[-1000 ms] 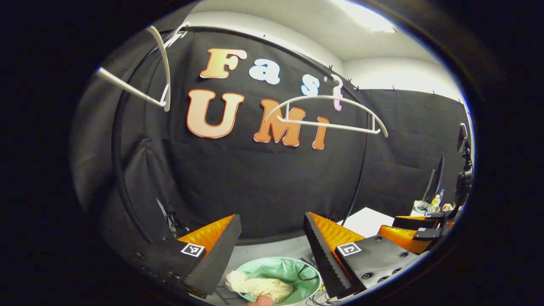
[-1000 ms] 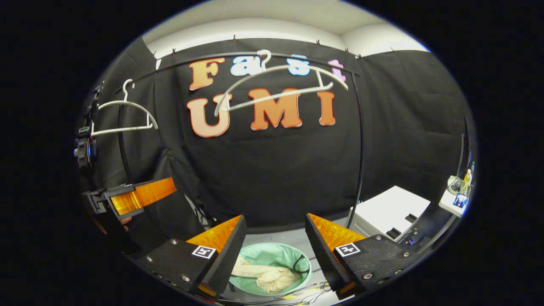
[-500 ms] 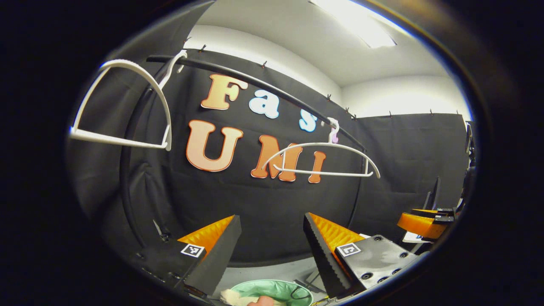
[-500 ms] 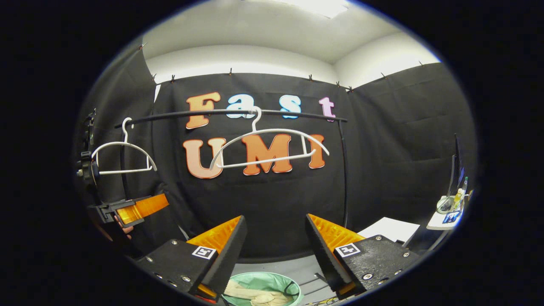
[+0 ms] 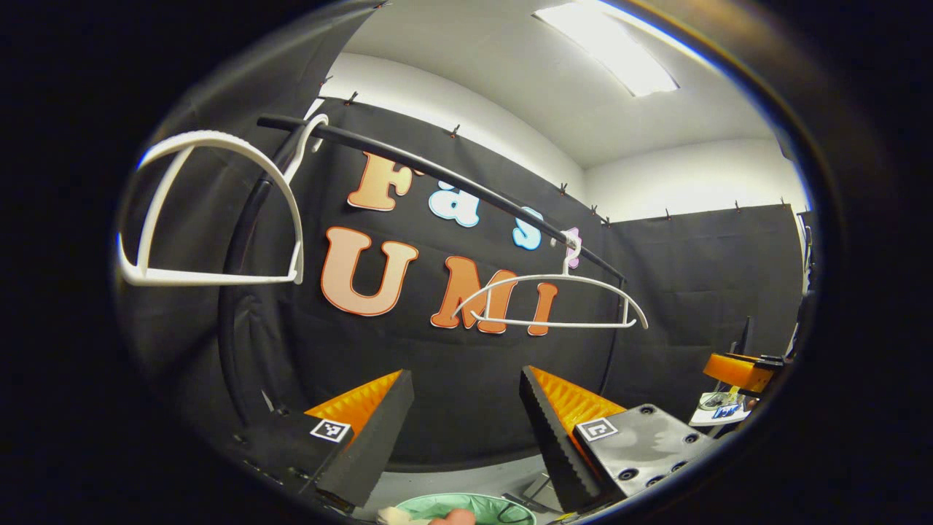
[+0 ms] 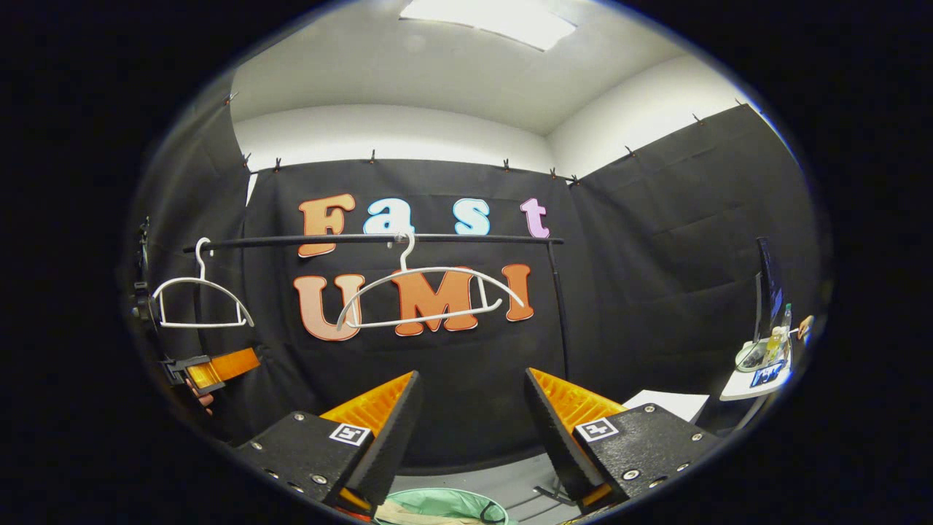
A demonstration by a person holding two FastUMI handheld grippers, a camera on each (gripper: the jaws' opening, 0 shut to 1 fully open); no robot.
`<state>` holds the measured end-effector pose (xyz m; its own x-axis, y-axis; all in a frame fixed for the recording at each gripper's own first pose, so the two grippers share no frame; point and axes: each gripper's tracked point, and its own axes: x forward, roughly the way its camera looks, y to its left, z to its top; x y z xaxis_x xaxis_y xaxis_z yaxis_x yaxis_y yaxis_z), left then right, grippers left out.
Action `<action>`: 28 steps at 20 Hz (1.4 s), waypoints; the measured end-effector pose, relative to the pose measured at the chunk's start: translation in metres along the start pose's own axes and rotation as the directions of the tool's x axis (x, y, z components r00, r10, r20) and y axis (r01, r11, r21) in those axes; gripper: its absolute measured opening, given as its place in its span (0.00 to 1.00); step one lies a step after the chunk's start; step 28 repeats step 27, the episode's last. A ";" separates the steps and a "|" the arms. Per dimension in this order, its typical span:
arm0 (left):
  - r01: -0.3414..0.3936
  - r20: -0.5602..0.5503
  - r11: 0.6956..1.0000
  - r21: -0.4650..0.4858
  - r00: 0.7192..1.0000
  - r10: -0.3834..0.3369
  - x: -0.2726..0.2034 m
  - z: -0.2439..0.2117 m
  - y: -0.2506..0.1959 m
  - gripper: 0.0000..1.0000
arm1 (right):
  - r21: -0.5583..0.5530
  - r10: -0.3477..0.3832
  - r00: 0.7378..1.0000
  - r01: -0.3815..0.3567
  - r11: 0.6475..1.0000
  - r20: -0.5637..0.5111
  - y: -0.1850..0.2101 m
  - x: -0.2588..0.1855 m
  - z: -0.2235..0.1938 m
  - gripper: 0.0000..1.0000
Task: Grasp the clothes on the hanger with both hands and then place them into the laundry hamper below.
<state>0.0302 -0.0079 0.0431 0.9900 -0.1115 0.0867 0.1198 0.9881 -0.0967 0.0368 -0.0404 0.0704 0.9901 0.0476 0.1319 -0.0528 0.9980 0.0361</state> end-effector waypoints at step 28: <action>-0.021 -0.008 0.999 0.025 1.000 0.021 -0.016 -0.003 -0.004 0.97 | -0.002 0.019 0.999 -0.019 1.000 -0.029 -0.002 -0.010 -0.015 0.87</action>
